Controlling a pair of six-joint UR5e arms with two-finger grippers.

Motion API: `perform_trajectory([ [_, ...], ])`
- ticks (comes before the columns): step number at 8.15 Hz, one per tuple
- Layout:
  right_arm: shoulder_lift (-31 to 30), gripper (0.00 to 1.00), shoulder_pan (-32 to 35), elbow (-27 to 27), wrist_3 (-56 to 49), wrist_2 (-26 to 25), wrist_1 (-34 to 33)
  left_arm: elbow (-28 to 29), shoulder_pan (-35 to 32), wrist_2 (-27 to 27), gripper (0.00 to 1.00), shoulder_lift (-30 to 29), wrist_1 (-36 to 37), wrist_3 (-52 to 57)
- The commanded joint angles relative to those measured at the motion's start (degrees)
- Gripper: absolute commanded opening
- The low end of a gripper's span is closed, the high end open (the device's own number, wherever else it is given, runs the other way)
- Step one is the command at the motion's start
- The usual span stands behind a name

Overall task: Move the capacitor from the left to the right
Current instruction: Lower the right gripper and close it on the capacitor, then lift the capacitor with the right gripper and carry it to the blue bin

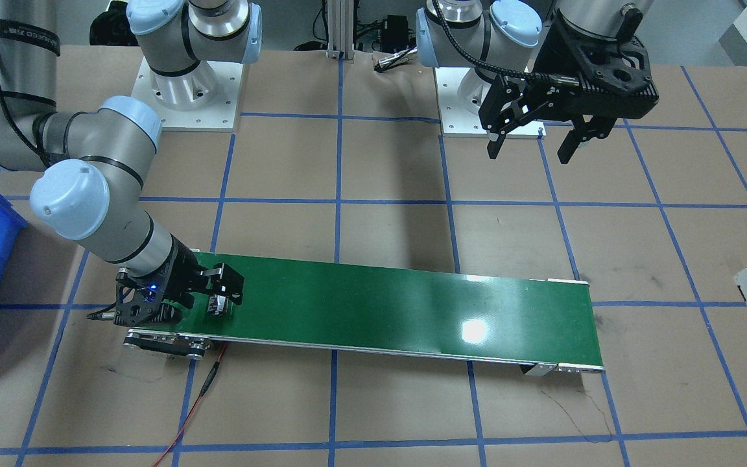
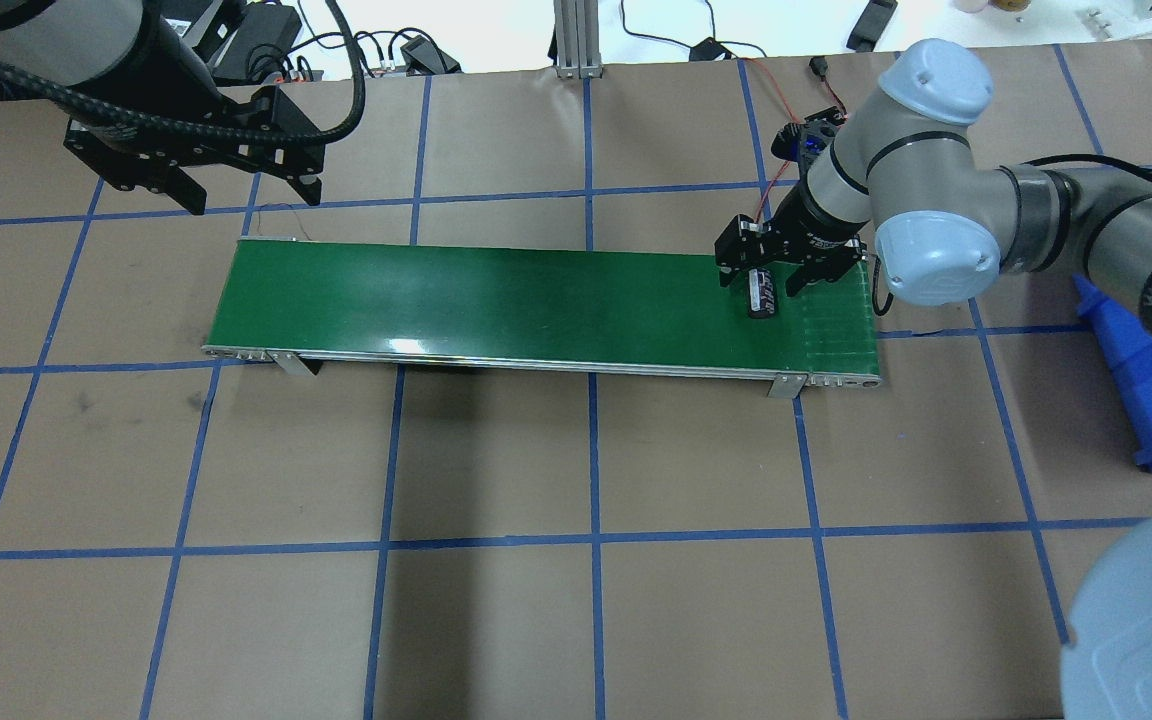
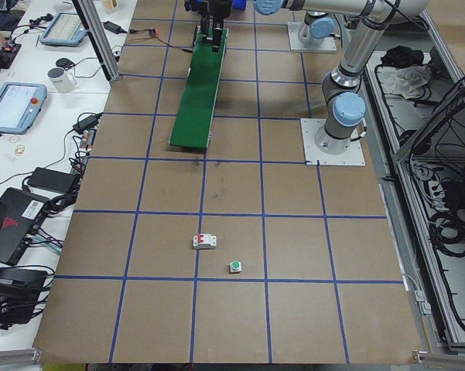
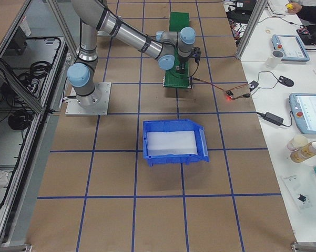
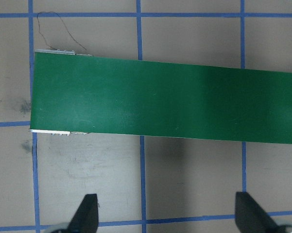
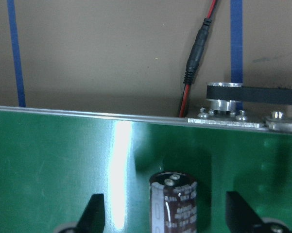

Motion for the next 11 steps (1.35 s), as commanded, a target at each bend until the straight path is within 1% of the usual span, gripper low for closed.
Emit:
perform_trajectory([
  [1, 0.17, 0.21, 0.1, -0.07, -2.0, -4.37, 0.64, 0.0, 0.0, -0.09, 1.0, 0.08, 0.0, 0.0],
  [2, -0.35, 0.04, 0.1, -0.16, -1.58, -4.66, 0.56, 0.0, 0.0, 0.0, 1.0, -0.01, 0.0, 0.0],
  [3, -0.61, 0.02, 0.1, -0.59, -1.66, -6.14, 0.55, 0.0, 0.0, -0.09, 1.0, -0.01, 0.0, 0.0],
  [4, -0.79, 0.0, 0.1, -2.08, -1.92, -9.9, 1.95, 0.0, 0.0, -0.09, 1.0, 0.08, 0.0, 0.0],
  [5, -1.05, 0.0, 0.1, -5.66, -2.01, -11.07, 7.18, 0.0, 0.0, -0.09, 1.0, 0.08, 0.0, 0.0],
  [6, -1.32, 0.0, -0.6, -9.52, -2.53, -11.17, 12.11, 0.0, 0.0, -0.09, 1.0, 0.08, 0.0, 0.0],
  [7, -3.23, 0.0, -2.44, -10.87, -7.24, -13.43, 14.5, 0.0, 0.0, -0.09, 1.0, 0.08, 0.0, 0.0],
  [8, -6.04, 0.0, -6.8, -10.79, -11.89, -15.28, 15.14, 0.0, 0.0, -0.09, 1.0, 0.08, 0.0, 0.0],
  [10, -9.13, 0.0, -16.99, -11.23, -31.43, -15.39, 16.46, -0.09, 0.0, -0.09, 1.0, 0.08, 0.0, 0.0],
  [11, -9.32, 0.0, -22.7, -11.49, -40.68, -15.48, 16.46, -0.09, 0.0, -0.09, 1.0, 0.08, 0.0, 0.0],
])
